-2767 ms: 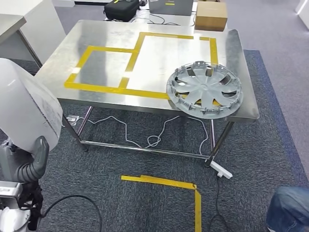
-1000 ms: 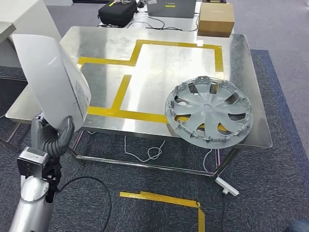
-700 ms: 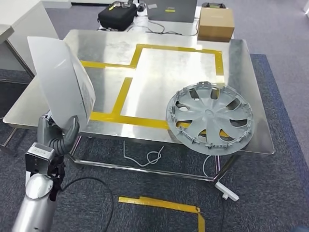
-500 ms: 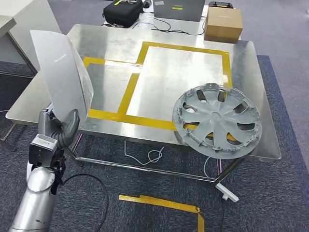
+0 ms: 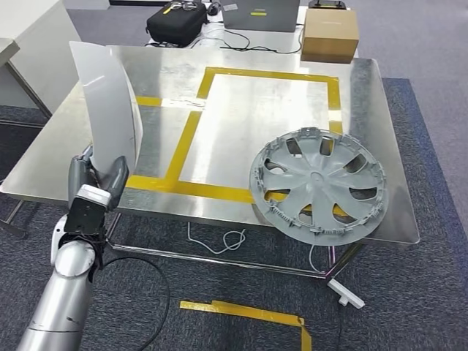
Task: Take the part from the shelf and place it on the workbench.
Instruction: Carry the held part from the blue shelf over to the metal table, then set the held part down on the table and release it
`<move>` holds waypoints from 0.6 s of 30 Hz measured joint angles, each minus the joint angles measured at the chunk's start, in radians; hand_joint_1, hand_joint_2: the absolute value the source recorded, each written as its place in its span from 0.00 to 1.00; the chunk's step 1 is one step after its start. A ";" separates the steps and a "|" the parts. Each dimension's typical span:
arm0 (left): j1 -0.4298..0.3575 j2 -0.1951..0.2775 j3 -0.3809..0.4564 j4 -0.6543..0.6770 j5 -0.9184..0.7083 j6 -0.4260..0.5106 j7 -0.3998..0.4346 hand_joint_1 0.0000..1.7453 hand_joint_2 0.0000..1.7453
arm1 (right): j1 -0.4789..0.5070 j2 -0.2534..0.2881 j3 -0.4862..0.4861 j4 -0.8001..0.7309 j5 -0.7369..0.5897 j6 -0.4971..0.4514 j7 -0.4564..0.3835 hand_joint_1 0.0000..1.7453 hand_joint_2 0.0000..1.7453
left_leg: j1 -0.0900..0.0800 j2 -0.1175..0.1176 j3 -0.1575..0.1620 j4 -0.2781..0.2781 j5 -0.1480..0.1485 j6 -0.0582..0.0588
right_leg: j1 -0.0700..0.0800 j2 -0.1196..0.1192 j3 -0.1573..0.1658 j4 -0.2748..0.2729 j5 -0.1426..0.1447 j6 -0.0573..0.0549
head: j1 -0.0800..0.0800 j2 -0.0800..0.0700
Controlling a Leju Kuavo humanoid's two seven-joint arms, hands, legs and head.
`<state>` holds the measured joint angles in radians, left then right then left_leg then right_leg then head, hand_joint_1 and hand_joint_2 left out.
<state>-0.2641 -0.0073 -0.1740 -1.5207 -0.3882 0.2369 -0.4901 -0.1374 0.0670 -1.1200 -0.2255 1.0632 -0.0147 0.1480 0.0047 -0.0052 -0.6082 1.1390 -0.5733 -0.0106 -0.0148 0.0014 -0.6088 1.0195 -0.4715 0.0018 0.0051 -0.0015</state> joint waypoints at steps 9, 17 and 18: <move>-0.020 -0.004 0.000 0.037 0.002 0.004 0.002 1.00 1.00 | -0.001 0.011 0.003 0.002 0.009 0.002 -0.001 0.00 0.00 | -0.009 0.001 0.011 -0.093 0.098 0.029 | 0.008 0.004 0.014 0.001 -0.012 0.005 | 0.000 0.000; -0.022 -0.014 0.000 0.045 0.003 0.008 0.003 1.00 1.00 | 0.001 0.015 0.007 0.004 0.011 0.004 -0.002 0.00 0.00 | -0.002 0.002 0.026 -0.128 0.104 0.048 | 0.004 0.001 -0.100 0.219 -0.123 0.041 | 0.004 0.000; -0.019 -0.014 0.000 0.047 0.004 0.009 0.003 1.00 1.00 | 0.002 0.015 0.007 0.004 0.012 0.004 -0.002 0.00 0.00 | -0.002 0.002 0.027 -0.128 0.104 0.048 | 0.003 0.001 -0.125 0.266 -0.132 0.043 | 0.004 0.000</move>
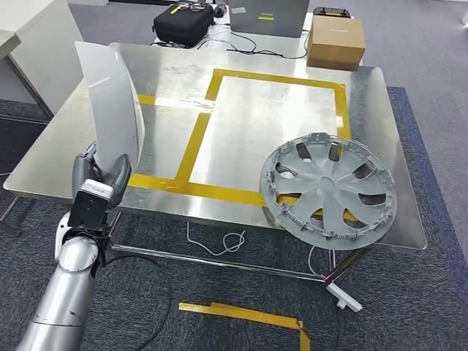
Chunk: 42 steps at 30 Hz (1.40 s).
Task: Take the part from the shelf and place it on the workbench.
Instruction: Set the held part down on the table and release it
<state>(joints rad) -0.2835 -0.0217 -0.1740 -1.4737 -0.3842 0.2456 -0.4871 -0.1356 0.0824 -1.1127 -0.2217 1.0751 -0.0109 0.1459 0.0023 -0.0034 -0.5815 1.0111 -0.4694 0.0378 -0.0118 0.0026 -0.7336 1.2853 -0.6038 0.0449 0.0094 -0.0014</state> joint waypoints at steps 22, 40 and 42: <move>0.031 0.005 0.005 0.001 -0.004 0.018 0.003 1.00 1.00 | 0.012 0.010 0.008 0.000 0.006 0.002 0.000 0.00 0.00 | -0.003 -0.002 -0.004 0.014 -0.003 -0.031 | 0.004 -0.001 0.149 -0.277 0.124 -0.034 | -0.009 0.000; 0.052 -0.003 0.008 -0.010 -0.006 0.025 0.007 1.00 1.00 | 0.015 0.010 0.009 0.001 0.008 0.001 -0.008 0.00 0.00 | -0.004 -0.004 0.012 -0.001 -0.012 -0.026 | 0.002 -0.002 0.145 -0.281 0.127 -0.021 | -0.004 0.000; 0.051 -0.003 0.008 -0.011 -0.007 0.025 0.007 1.00 1.00 | 0.016 0.011 0.009 0.001 0.008 0.001 -0.008 0.00 0.00 | -0.001 -0.003 0.007 0.020 -0.029 -0.036 | 0.000 -0.002 0.150 -0.284 0.127 -0.033 | -0.006 0.000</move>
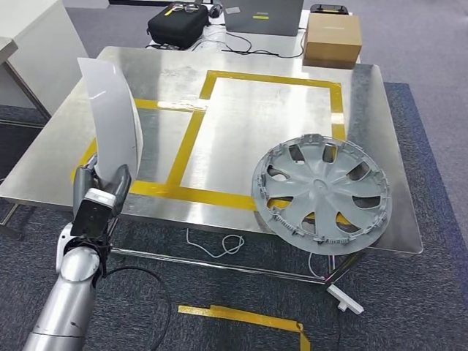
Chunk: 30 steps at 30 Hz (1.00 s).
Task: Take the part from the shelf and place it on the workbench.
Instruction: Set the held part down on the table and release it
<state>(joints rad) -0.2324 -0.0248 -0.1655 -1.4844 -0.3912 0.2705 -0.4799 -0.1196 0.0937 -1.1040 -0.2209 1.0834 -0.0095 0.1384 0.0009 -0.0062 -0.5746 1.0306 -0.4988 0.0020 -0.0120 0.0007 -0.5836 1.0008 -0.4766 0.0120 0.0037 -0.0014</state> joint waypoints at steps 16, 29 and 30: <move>0.007 0.000 0.002 -0.001 -0.001 -0.002 0.002 1.00 1.00 | 0.000 0.002 0.002 0.000 0.008 0.003 -0.001 0.00 0.00 | 0.007 0.000 -0.022 -0.013 0.036 0.024 | 0.001 -0.001 0.006 0.037 -0.055 0.028 | -0.001 0.000; 0.000 -0.001 0.001 0.008 -0.018 -0.016 0.012 1.00 1.00 | 0.000 0.004 0.006 0.001 0.009 0.008 -0.011 0.00 0.00 | -0.003 0.000 0.009 -0.015 0.003 0.013 | 0.006 0.000 -0.007 0.005 -0.002 0.007 | 0.002 0.000; 0.000 -0.001 0.001 0.008 -0.022 -0.015 0.012 1.00 1.00 | 0.000 0.005 0.006 0.001 0.009 0.008 -0.008 0.00 0.00 | -0.003 0.000 0.009 -0.009 -0.004 0.007 | 0.003 0.000 -0.002 0.001 -0.003 0.003 | 0.000 0.000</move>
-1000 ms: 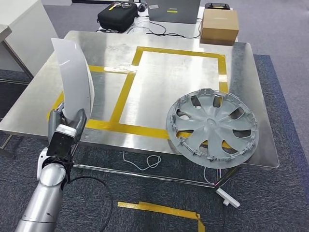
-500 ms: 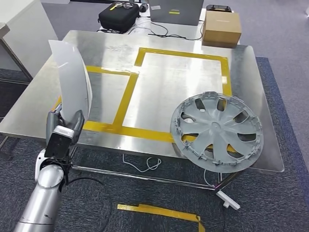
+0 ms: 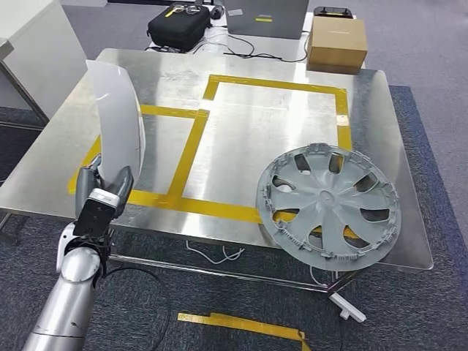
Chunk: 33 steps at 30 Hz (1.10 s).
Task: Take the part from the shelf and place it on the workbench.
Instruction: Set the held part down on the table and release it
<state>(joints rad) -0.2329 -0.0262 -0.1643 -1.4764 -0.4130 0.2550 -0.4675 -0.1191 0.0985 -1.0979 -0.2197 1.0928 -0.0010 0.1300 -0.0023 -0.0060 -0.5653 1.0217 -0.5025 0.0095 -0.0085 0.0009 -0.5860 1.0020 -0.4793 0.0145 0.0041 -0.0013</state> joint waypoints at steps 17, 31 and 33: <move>-0.043 0.018 -0.036 0.112 -0.344 0.106 0.090 1.00 1.00 | -0.003 0.011 0.003 0.000 0.014 0.010 0.005 0.00 0.00 | 0.013 -0.002 -0.044 0.004 0.049 0.017 | -0.003 -0.001 0.018 0.053 -0.082 0.028 | -0.001 0.000; -0.273 0.041 -0.146 0.494 -0.655 0.196 0.245 1.00 1.00 | -0.002 0.019 0.013 0.002 0.047 0.023 0.004 0.00 0.00 | 0.004 -0.002 -0.048 0.022 0.029 -0.008 | 0.000 0.002 -0.008 0.003 0.007 -0.003 | -0.001 0.000; -0.306 0.043 -0.153 0.550 -0.672 0.198 0.257 1.00 1.00 | -0.003 0.022 0.017 0.002 0.053 0.024 0.007 0.00 0.00 | 0.008 -0.001 -0.083 0.105 -0.021 -0.019 | -0.004 0.000 -0.005 -0.001 0.010 -0.012 | -0.004 0.000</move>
<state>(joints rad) -0.5389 0.0167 -0.3169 -0.9262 -1.0850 0.4528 -0.2104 -0.1221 0.1207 -1.0813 -0.2174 1.1456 0.0228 0.1369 0.0055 -0.0070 -0.6482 1.1268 -0.5231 -0.0093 -0.0123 0.0007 -0.5912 1.0010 -0.4694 0.0021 0.0001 -0.0014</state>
